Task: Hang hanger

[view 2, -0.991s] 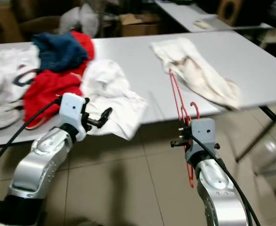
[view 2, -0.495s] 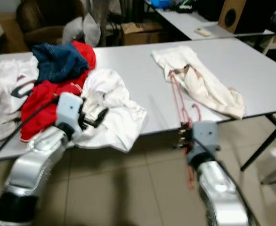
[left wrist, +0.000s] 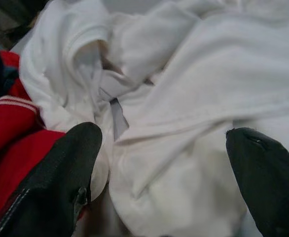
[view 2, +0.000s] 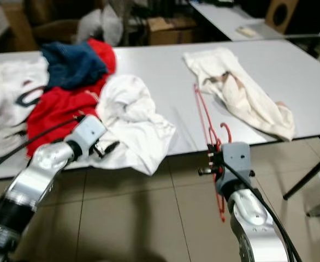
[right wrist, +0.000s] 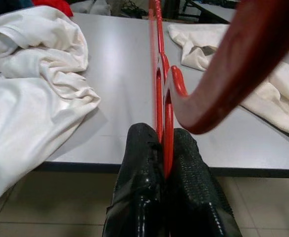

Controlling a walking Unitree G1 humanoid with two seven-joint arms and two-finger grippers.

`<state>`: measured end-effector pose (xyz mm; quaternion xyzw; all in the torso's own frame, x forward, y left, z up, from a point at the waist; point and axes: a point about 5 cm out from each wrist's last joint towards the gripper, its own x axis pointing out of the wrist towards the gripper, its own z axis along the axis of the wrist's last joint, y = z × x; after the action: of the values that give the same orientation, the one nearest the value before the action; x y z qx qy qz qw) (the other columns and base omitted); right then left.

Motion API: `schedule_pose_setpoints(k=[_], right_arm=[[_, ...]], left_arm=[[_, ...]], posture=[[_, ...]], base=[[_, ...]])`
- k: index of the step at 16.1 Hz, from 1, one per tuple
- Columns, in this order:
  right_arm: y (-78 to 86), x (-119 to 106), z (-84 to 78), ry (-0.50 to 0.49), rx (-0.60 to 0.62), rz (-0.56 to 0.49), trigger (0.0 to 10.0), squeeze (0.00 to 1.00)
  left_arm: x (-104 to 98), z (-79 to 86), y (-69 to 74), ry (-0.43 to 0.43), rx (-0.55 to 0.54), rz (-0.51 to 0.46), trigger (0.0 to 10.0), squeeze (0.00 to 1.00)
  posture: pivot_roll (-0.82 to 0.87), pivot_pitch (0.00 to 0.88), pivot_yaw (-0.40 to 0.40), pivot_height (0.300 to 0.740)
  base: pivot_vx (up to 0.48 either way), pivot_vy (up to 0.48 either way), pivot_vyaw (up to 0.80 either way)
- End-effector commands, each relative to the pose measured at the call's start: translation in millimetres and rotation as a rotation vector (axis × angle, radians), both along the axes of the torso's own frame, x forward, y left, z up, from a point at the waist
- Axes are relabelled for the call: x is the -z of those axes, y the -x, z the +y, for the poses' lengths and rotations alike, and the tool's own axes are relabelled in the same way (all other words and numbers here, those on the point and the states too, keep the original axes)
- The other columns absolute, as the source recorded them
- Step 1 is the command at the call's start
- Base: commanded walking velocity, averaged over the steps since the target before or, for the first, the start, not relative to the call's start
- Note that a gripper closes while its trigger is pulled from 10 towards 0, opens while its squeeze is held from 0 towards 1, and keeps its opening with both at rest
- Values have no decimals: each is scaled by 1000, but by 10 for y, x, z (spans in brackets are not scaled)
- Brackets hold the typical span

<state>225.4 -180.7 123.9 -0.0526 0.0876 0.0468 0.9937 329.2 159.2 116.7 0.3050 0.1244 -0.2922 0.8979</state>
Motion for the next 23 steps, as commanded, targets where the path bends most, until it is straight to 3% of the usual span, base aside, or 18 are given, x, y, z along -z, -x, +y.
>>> schedule_pose_setpoints(k=[1, 4, 5, 6, 7, 8, 10, 11, 12, 17, 23], right_arm=[[-3, -57, -21, 6, -2, -28, 10000, 0], [-13, -58, -28, 11, -3, -25, 10000, 0], [-17, -59, -29, 11, -3, -26, 10000, 0], [-17, -56, -32, 12, -1, -23, 10000, 0], [-14, -50, -30, 11, 1, -21, 10000, 0], [-10, -47, -27, 11, 2, -20, 10000, 0], [-3, -45, -27, 10, 5, -19, 10000, 0], [4, -39, -29, 8, 9, -17, 10000, 0], [7, -35, -28, 7, 9, -16, 10000, 0], [-2, -37, -22, 6, 11, -17, 10000, 0], [3, -42, -29, 9, 17, -18, 10000, 0]], left_arm=[[-53, -9, -65, -53, 63, -19, 10000, 0], [-49, 65, -249, -106, 39, -16, 9961, 0], [-66, 69, -311, -72, 3, -11, 8510, 0], [-39, 74, -356, -1, -45, 37, 4784, 0], [10, 94, -378, 50, -93, 91, 2980, 0], [54, 124, -388, 69, -129, 129, 0, 0], [95, 150, -386, 95, -156, 169, 0, 0], [99, 152, -392, 168, -181, 188, 0, 0], [93, 146, -398, 185, -181, 181, 0, 0], [210, 141, -391, 171, -243, 210, 0, 0], [272, 95, -376, 168, -245, 224, 0, 0]], posture=[[-85, 0, 25, 740], [-85, 0, 17, 740], [-87, 0, 18, 740], [-87, 0, 18, 740], [-87, 0, 19, 740], [-89, 0, 22, 740], [-89, 0, 24, 740], [-87, 0, 22, 740], [-86, 0, 21, 740], [-87, 0, 22, 740], [-89, 3, 24, 740]], base=[[0, 0, 0], [0, 0, 0], [0, 0, 0], [0, 0, 0], [0, 0, 0], [0, 0, 0], [0, 0, 0], [0, 0, 0], [0, 0, 0], [0, 0, 0], [0, 0, 0]])
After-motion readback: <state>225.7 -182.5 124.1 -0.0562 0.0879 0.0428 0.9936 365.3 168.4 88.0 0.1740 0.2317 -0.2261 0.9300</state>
